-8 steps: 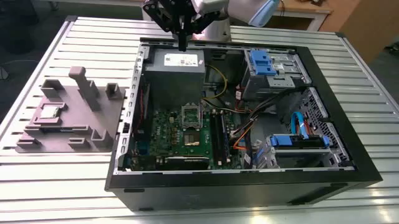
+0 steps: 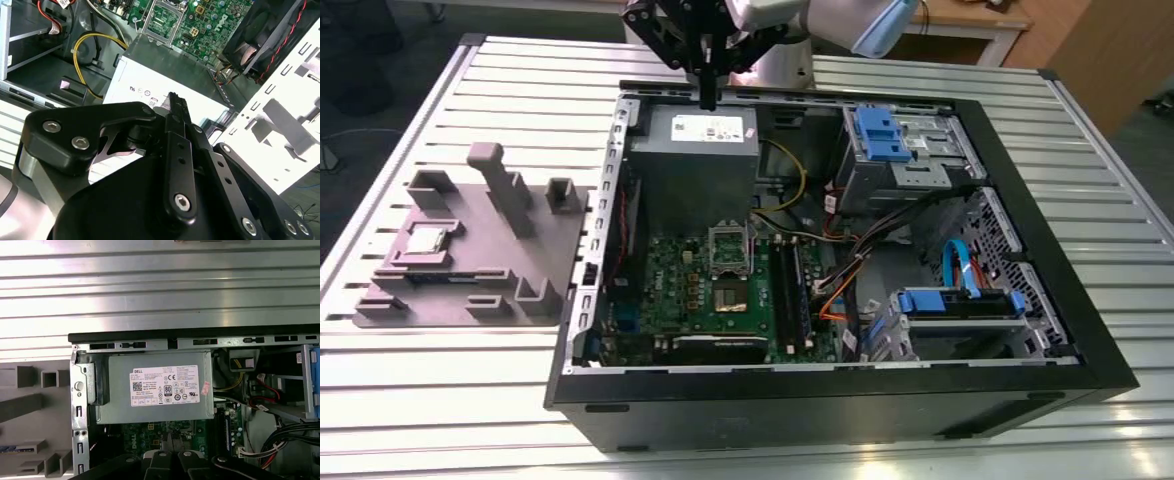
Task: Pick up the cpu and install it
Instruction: 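Reach for the cpu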
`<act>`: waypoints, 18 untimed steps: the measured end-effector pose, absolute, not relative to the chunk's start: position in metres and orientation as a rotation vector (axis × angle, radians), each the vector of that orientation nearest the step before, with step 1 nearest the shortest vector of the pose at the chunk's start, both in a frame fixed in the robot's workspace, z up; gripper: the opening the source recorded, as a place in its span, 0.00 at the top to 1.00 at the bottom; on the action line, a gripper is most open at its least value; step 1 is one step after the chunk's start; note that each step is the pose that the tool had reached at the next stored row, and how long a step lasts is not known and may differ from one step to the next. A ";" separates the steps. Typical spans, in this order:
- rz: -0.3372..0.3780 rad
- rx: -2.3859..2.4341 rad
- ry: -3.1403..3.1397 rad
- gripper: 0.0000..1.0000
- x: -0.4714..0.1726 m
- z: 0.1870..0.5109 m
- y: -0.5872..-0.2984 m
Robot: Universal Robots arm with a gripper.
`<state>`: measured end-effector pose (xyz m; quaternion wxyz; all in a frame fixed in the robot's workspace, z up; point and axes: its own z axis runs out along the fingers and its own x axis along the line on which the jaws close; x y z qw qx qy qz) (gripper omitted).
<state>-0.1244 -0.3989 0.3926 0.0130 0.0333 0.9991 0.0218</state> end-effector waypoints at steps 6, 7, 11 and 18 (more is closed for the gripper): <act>0.068 0.099 3.114 0.90 -0.131 0.392 -0.399; 0.068 0.099 3.114 0.90 -0.131 0.392 -0.399; 0.068 0.097 3.114 0.90 -0.135 0.391 -0.399; 0.068 0.096 3.114 0.90 -0.138 0.391 -0.399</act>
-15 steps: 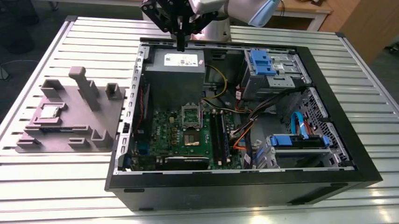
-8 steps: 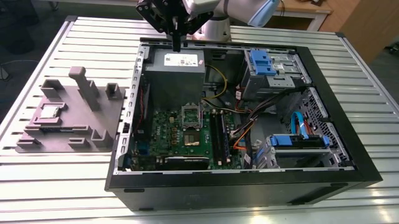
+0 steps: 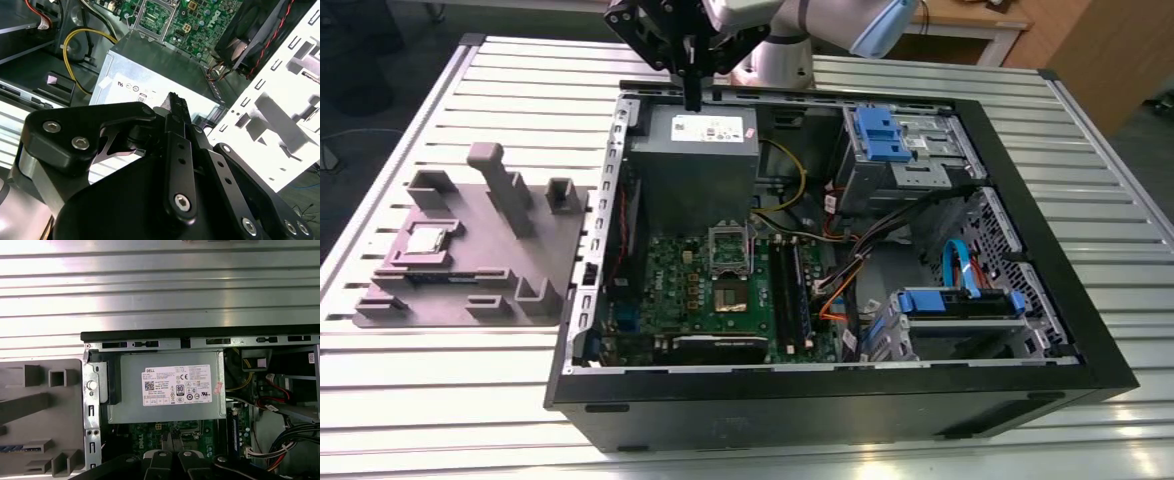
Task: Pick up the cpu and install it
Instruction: 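Reach for the cpu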
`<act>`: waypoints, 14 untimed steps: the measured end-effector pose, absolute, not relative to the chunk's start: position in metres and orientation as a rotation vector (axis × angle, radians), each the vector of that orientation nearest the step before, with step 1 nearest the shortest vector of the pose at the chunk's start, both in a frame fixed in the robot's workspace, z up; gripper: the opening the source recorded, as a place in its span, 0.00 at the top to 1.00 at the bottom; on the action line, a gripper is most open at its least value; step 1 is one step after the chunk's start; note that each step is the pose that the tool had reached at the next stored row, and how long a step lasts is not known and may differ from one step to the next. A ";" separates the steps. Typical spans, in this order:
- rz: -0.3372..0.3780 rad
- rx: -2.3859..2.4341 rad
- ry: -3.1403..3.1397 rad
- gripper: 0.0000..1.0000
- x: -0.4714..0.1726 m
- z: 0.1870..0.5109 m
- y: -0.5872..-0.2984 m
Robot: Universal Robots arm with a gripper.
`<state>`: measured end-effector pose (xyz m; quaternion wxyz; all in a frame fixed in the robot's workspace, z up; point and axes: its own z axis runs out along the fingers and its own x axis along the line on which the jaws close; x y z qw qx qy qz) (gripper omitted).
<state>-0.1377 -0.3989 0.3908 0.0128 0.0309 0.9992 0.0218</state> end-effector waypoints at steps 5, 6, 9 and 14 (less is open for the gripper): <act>0.068 0.096 3.114 0.90 -0.139 0.391 -0.399; 0.068 0.096 3.114 0.90 -0.139 0.391 -0.399; 0.068 0.096 3.114 0.90 -0.139 0.391 -0.399; 0.068 0.096 3.114 0.90 -0.141 0.391 -0.399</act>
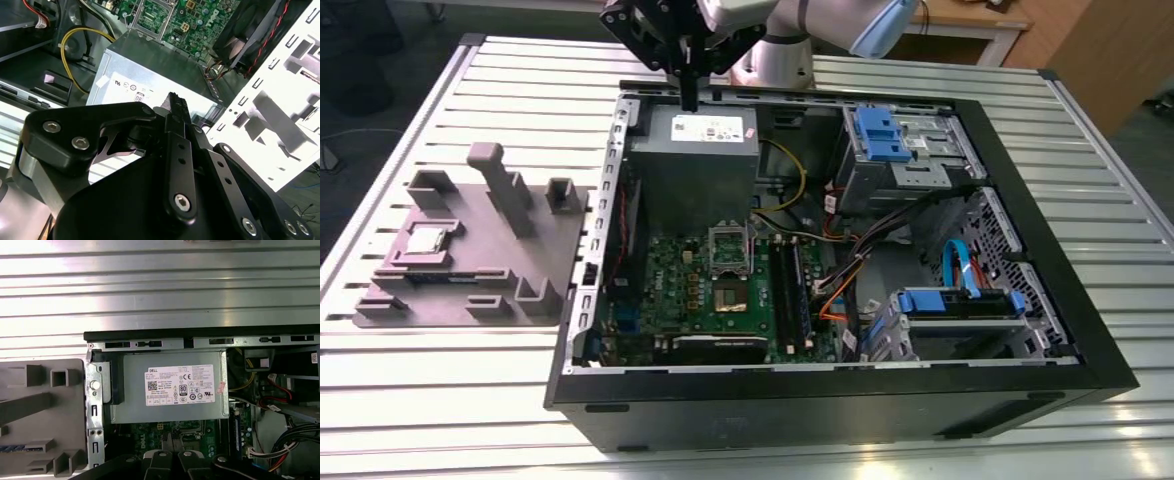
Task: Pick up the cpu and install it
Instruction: 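Reach for the cpu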
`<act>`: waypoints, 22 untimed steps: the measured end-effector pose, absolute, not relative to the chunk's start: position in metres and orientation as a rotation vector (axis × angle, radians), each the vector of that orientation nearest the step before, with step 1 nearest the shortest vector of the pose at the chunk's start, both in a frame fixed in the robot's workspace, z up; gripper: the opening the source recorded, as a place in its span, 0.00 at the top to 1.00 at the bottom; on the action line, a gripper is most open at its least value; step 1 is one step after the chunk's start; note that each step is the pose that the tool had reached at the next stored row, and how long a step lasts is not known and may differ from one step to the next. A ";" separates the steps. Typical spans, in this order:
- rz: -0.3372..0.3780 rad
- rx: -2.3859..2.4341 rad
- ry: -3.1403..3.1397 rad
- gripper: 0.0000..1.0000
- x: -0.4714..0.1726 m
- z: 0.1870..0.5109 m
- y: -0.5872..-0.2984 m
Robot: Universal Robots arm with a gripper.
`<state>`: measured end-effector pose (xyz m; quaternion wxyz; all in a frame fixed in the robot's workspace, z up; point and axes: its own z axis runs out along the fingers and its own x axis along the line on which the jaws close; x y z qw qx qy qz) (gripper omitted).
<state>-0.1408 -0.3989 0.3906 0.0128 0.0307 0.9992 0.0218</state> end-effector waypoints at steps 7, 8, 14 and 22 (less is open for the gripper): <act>0.068 0.095 3.114 0.90 -0.143 0.390 -0.399; 0.068 0.095 3.114 0.90 -0.143 0.390 -0.399; 0.068 0.095 3.114 0.90 -0.144 0.390 -0.399; 0.068 0.093 3.114 0.90 -0.150 0.389 -0.399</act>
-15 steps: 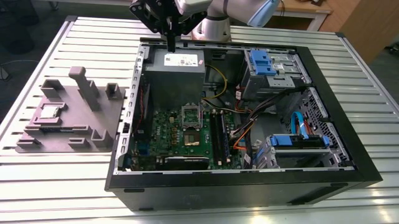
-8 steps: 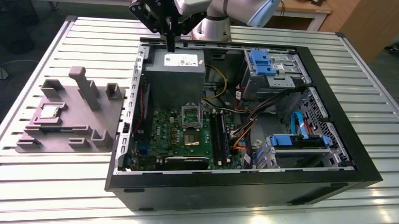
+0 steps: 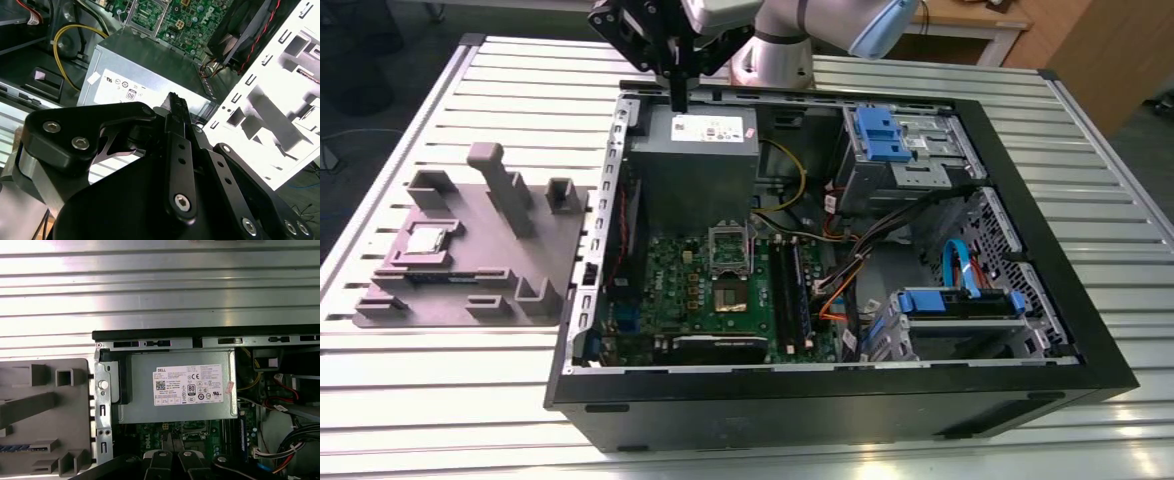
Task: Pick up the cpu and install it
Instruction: 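Reach for the cpu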
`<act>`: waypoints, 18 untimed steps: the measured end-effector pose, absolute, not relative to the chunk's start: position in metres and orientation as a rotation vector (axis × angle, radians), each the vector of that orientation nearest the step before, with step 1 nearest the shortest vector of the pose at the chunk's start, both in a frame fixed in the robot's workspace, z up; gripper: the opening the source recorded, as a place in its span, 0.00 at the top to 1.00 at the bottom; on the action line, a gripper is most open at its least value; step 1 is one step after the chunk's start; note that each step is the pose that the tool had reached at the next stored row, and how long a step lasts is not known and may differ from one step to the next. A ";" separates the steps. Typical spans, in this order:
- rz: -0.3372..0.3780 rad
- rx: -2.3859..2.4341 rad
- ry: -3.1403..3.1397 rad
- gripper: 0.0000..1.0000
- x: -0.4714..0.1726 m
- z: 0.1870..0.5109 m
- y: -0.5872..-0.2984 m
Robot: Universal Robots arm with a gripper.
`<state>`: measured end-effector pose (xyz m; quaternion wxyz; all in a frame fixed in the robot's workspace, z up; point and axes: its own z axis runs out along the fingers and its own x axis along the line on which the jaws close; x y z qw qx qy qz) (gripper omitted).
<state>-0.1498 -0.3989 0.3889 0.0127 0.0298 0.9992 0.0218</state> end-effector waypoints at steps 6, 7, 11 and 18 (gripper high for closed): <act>0.068 0.093 3.114 0.90 -0.151 0.389 -0.399; 0.068 0.093 3.114 0.90 -0.151 0.389 -0.399; 0.068 0.092 3.114 0.90 -0.152 0.388 -0.399; 0.068 0.092 3.114 0.90 -0.153 0.388 -0.399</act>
